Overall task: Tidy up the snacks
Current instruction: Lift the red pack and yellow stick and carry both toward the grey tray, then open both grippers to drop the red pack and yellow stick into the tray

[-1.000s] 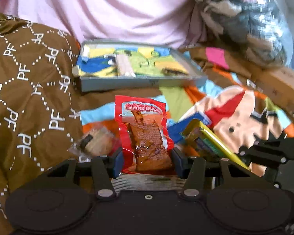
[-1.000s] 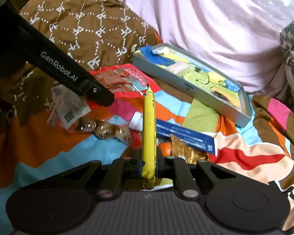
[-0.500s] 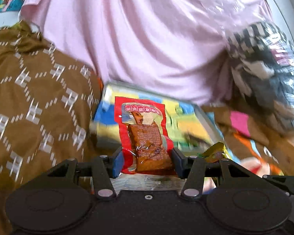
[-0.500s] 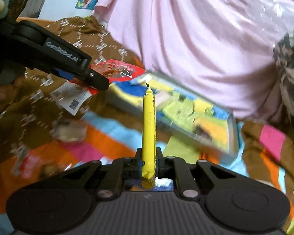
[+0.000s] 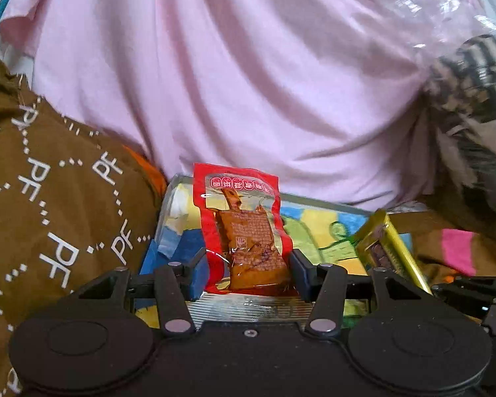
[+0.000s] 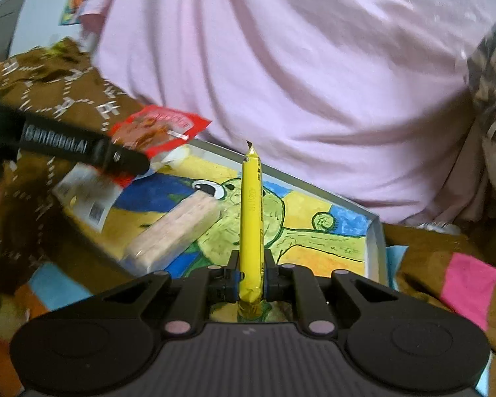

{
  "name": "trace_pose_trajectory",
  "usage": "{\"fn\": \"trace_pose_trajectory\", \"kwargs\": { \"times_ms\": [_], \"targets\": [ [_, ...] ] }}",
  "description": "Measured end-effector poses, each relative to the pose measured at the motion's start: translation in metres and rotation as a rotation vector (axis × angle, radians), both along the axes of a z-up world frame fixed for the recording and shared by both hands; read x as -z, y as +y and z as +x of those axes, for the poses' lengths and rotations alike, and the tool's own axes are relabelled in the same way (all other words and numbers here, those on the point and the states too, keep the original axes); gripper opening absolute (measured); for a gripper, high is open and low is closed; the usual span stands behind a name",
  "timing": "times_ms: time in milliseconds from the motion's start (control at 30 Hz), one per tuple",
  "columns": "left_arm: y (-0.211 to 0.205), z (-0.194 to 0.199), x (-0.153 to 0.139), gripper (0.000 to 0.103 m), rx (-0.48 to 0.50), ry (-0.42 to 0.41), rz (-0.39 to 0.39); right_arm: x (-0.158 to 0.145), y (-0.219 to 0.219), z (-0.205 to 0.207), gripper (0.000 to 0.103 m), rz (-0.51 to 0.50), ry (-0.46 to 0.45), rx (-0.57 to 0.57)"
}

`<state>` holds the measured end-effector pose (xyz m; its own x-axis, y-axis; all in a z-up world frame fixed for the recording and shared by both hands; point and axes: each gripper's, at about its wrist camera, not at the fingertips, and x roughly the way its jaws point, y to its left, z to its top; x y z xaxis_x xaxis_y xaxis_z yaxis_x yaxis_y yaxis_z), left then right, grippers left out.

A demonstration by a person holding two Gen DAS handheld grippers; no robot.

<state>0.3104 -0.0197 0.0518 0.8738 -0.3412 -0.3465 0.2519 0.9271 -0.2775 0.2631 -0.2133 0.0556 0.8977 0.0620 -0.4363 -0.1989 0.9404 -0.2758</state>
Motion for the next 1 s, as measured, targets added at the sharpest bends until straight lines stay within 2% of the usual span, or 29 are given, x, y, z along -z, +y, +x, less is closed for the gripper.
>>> {"fn": "trace_pose_trajectory", "kwargs": {
  "times_ms": [133,367,567,633,700,733,800,900,1000],
  "targets": [
    [-0.001,0.020,0.012,0.053,-0.032,0.061,0.005,0.008,-0.004,0.021,0.013,0.050,0.050,0.005],
    [-0.008,0.031,0.026,0.053,-0.031,0.098,0.057,0.023,-0.005,0.030,0.013,0.086,0.104,0.011],
    [-0.016,0.034,0.030,0.053,-0.049,0.142,0.090,0.021,-0.008,0.034,0.014,0.144,0.106,0.017],
    [-0.016,0.033,0.029,0.058,-0.050,0.152,0.099,0.019,-0.009,0.035,0.016,0.165,0.101,0.022],
    [-0.016,0.031,0.026,0.070,-0.051,0.149,0.102,0.016,-0.011,0.033,0.028,0.195,0.094,0.021],
    [-0.016,0.031,0.024,0.071,-0.053,0.146,0.104,0.015,-0.012,0.032,0.033,0.202,0.086,0.022],
    [-0.016,0.027,0.021,0.074,-0.051,0.143,0.105,0.012,-0.012,0.026,0.049,0.208,0.067,0.012],
    [-0.014,0.017,0.015,0.085,-0.061,0.118,0.105,0.006,-0.014,0.016,0.059,0.214,0.030,0.005],
    [-0.010,0.006,0.008,0.095,-0.076,0.096,0.088,0.001,-0.017,0.001,0.076,0.232,-0.015,0.009]
  ]
}}
